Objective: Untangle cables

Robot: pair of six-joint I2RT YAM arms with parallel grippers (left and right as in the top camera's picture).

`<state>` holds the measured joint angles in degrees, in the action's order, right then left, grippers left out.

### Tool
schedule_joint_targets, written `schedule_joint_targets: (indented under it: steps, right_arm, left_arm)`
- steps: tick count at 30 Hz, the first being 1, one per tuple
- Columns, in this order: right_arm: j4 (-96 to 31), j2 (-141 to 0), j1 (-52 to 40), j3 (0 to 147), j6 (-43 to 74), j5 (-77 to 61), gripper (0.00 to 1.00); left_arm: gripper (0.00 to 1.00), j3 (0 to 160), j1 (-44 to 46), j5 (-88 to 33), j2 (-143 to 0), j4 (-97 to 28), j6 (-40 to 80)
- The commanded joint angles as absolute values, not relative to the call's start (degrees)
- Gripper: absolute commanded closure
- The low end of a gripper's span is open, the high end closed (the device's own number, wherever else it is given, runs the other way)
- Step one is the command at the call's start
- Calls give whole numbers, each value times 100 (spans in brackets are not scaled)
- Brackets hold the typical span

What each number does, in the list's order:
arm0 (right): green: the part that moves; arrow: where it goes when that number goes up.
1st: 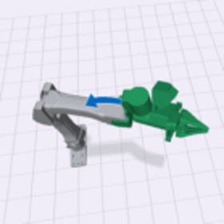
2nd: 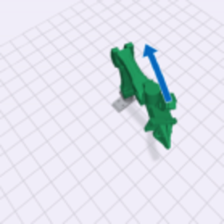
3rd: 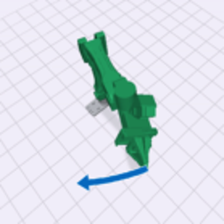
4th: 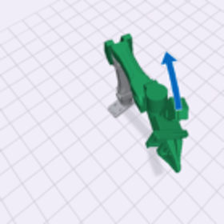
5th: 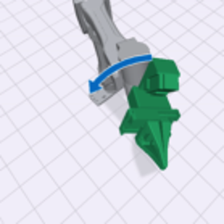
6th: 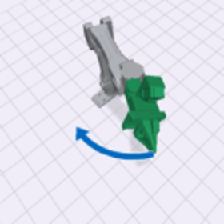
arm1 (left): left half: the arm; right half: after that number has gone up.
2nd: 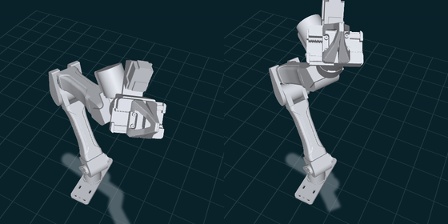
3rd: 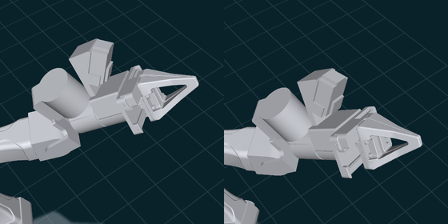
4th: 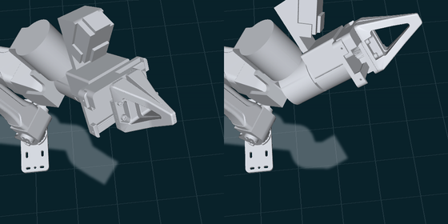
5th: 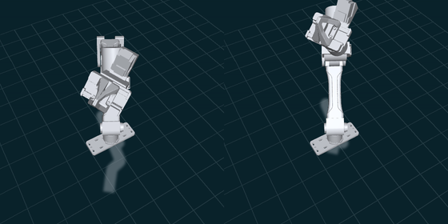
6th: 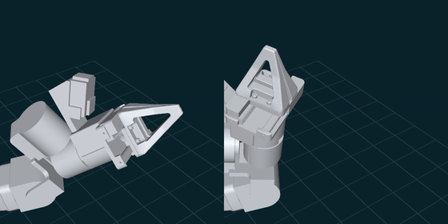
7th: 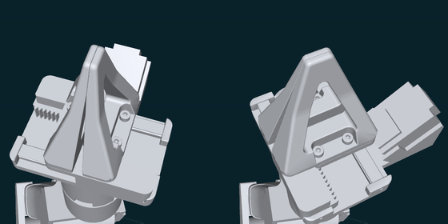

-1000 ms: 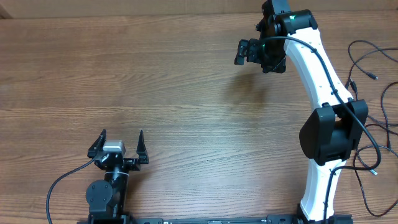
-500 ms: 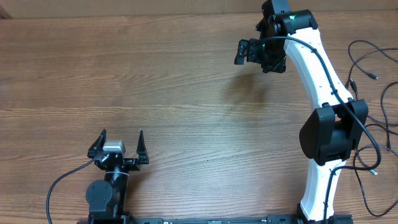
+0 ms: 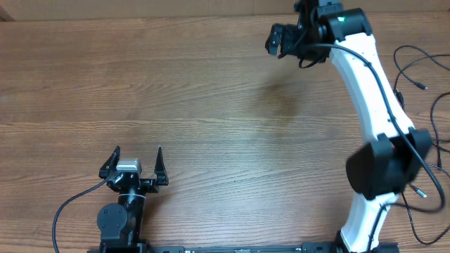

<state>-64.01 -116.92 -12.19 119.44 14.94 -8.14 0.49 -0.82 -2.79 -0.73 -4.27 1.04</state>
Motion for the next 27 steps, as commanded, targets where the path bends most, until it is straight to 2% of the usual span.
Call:
schedule_joint_targets:
  steps: [1,7,22,27]
  right_arm:
    - [-6152,-10927,-1313,11740,1470,-451,0]
    - [-5363,-10092,-1313,10621,1474,-451,0]
    - [-1970,-6796,-1214,5822,1533,-451,0]
    - [-1162,-5778,-1133,4663,1533,-432,0]
  left_arm:
    - [0,27,-71,-252,-25,-438,-23]
    - [0,27,-71,-252,-25,-438,-25]
    - [0,27,-71,-252,-25,-438,-23]
    - [0,27,-71,-252,-25,-440,-23]
